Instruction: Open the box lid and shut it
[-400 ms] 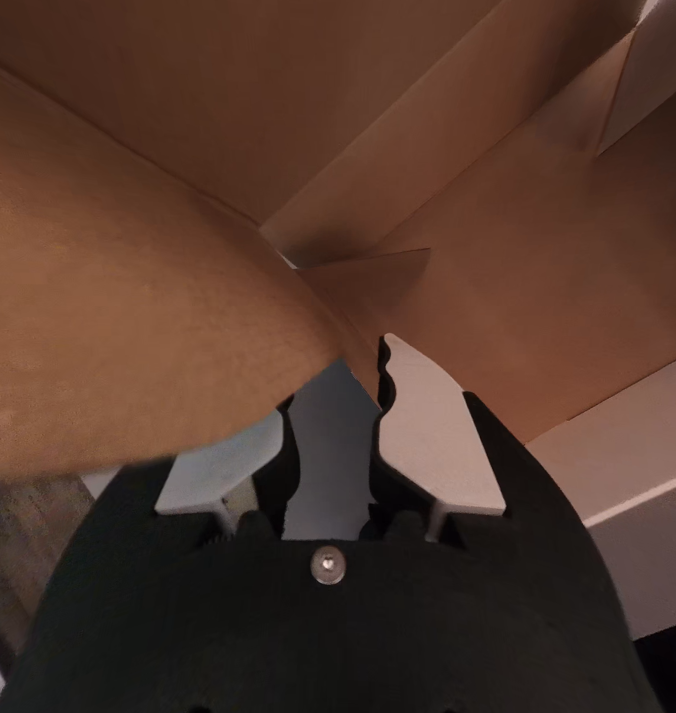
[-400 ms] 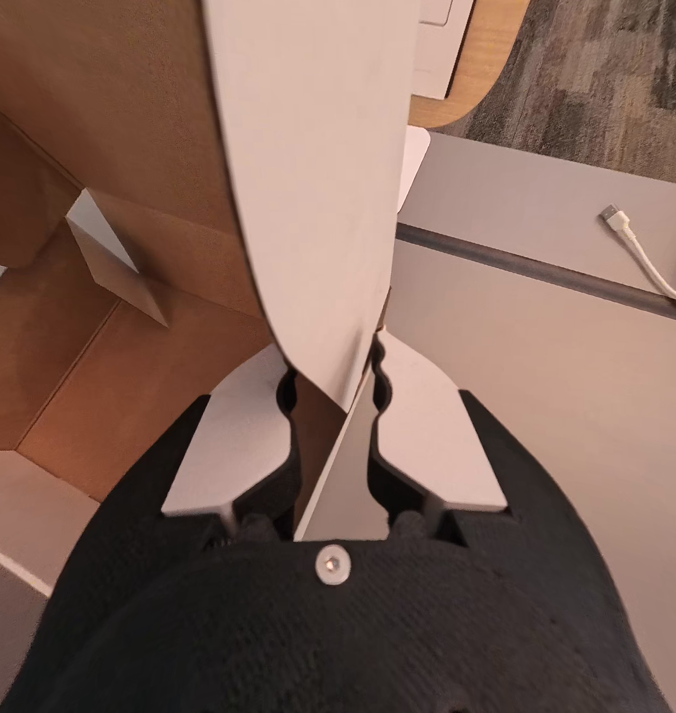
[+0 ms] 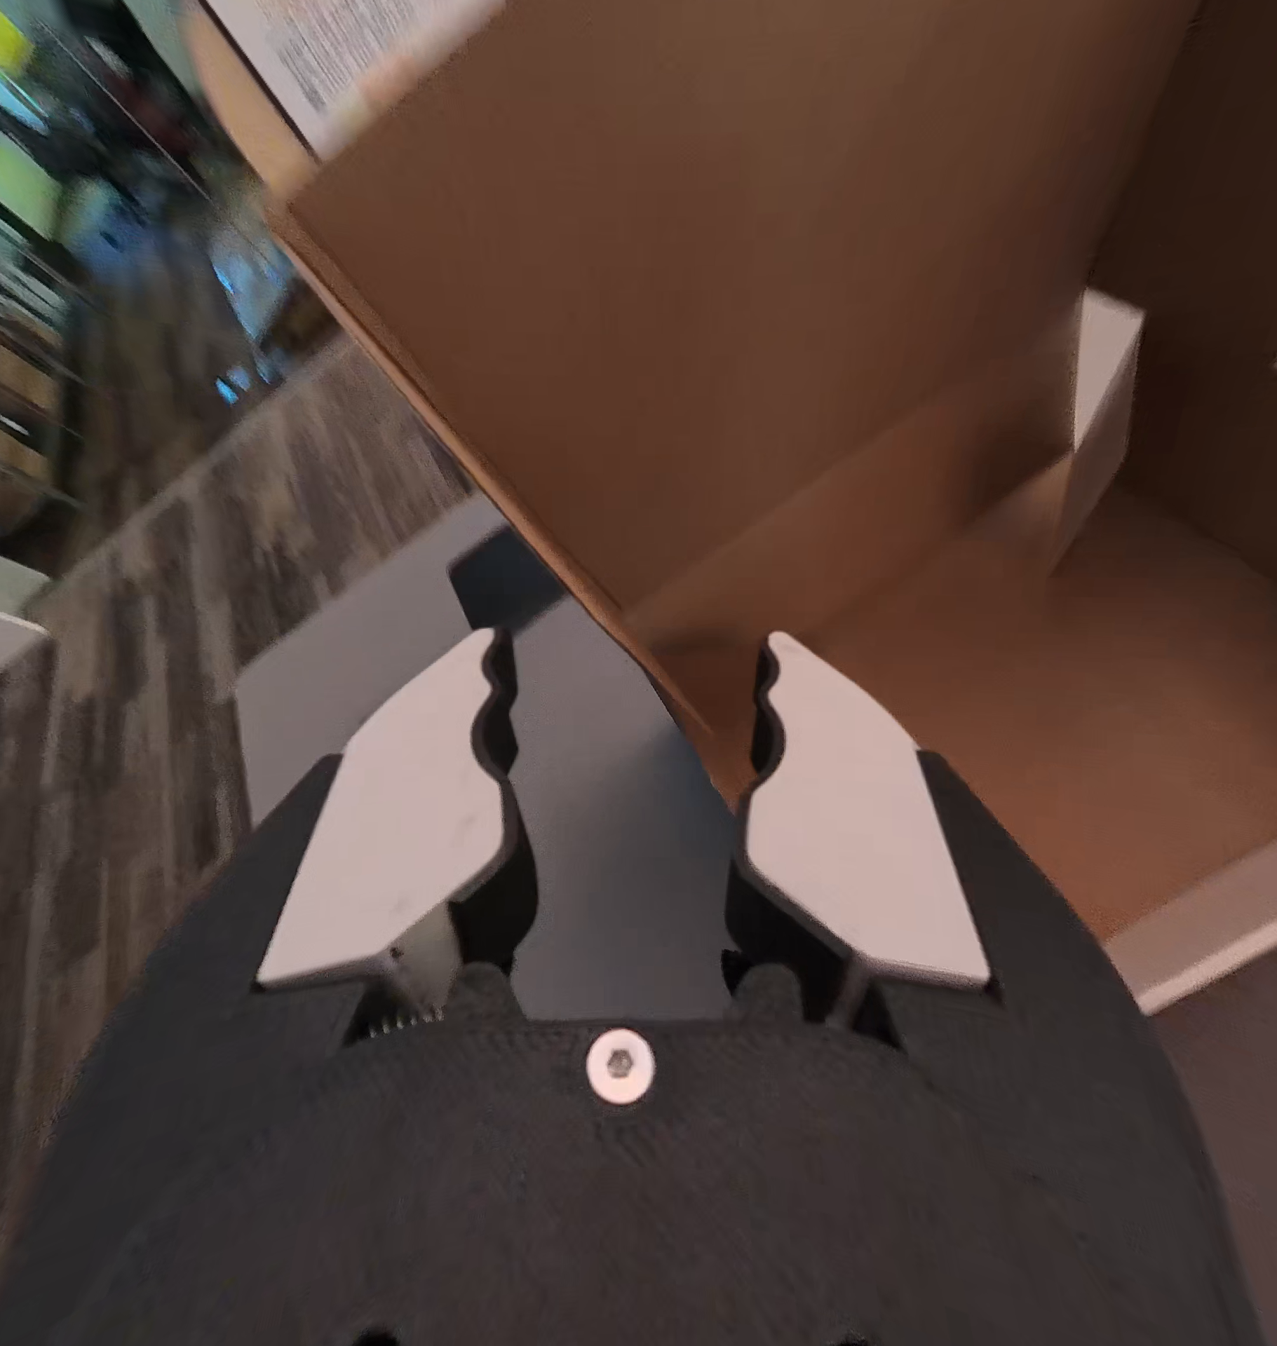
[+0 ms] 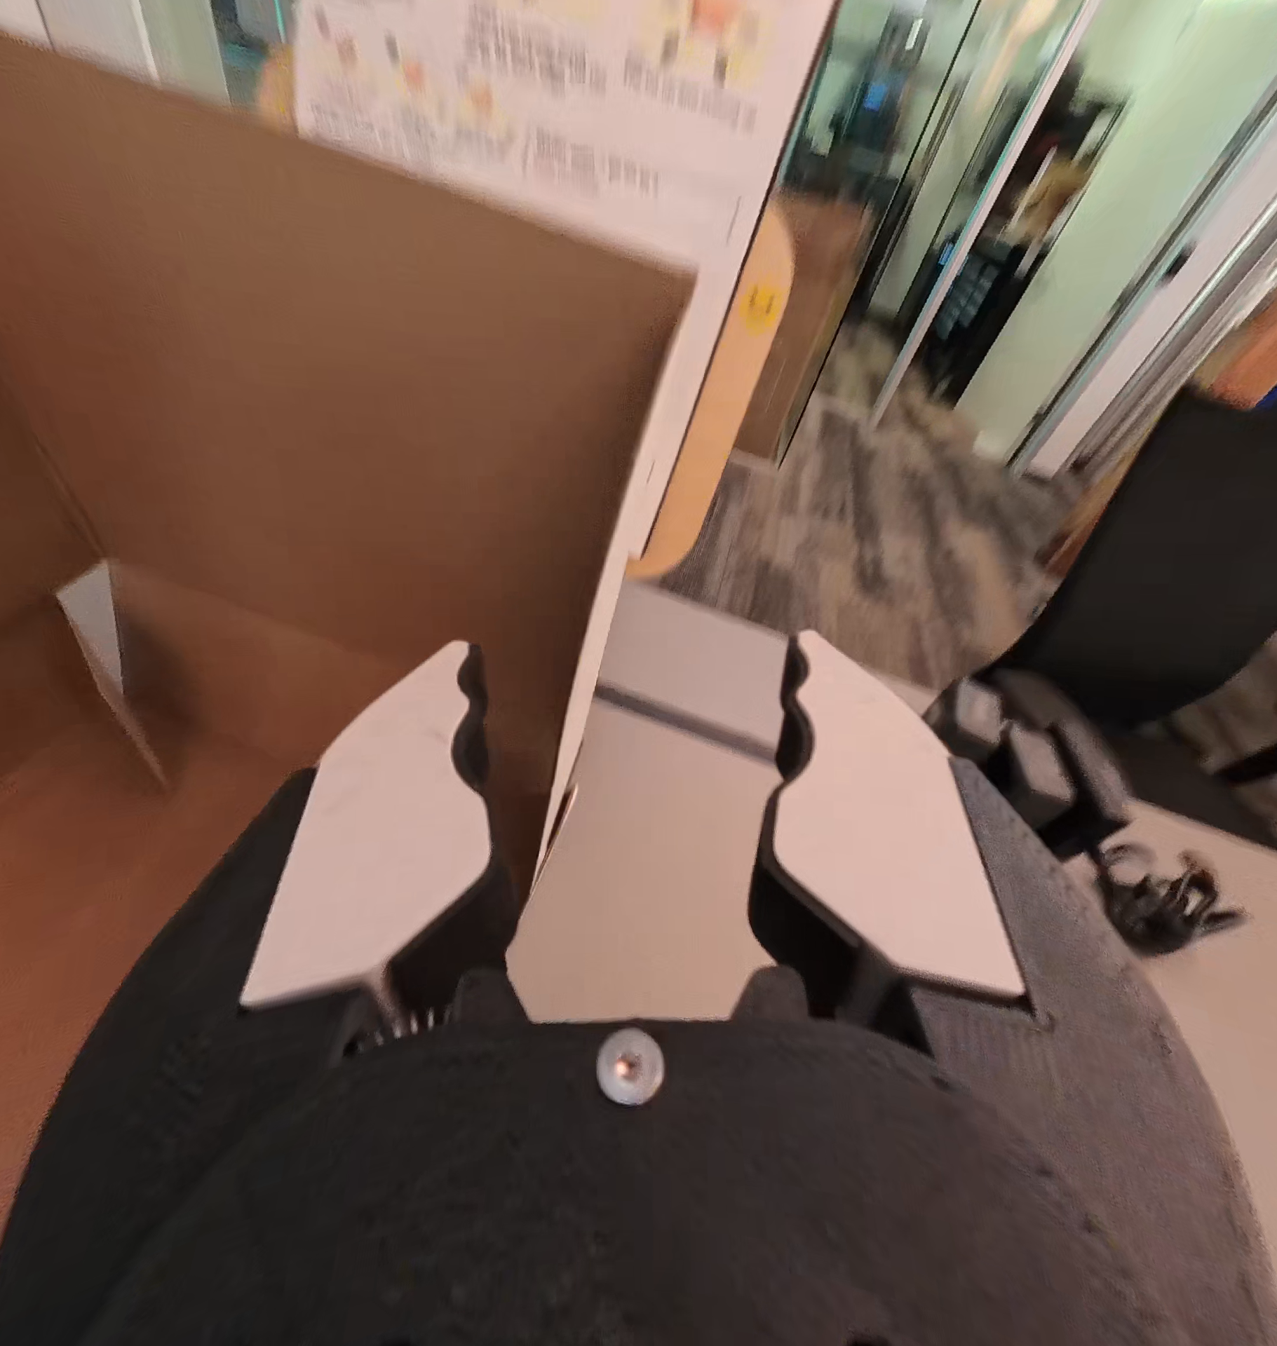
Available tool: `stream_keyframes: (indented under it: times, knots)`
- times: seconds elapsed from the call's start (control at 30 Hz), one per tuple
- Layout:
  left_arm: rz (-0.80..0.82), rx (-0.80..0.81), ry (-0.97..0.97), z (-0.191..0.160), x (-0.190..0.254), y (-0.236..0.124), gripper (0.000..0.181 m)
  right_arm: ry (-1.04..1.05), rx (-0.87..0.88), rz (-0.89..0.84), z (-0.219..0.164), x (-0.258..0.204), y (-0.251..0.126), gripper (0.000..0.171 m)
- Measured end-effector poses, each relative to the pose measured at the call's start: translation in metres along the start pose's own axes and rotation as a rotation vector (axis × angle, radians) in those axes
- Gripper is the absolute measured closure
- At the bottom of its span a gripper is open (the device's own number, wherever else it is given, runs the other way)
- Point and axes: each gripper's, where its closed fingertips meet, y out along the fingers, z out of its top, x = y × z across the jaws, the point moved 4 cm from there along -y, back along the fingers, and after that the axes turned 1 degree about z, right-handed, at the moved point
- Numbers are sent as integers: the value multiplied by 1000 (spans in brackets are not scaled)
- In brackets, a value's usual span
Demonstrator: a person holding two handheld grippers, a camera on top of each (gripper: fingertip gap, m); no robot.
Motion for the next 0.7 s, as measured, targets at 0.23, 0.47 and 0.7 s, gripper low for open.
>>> stream_keyframes:
  times: [0.23,0.47,0.7]
  knots:
    - [96,423,40,45,15,-44,100,-192,441,-93,59,-21,-65,87]
    - [230,488,139,62,39,-18,79,-330,548,-154,67,-49,-70,81]
    - [381,439,206,61,44,0,85,-306,428,-162,52,-42,-47,81]
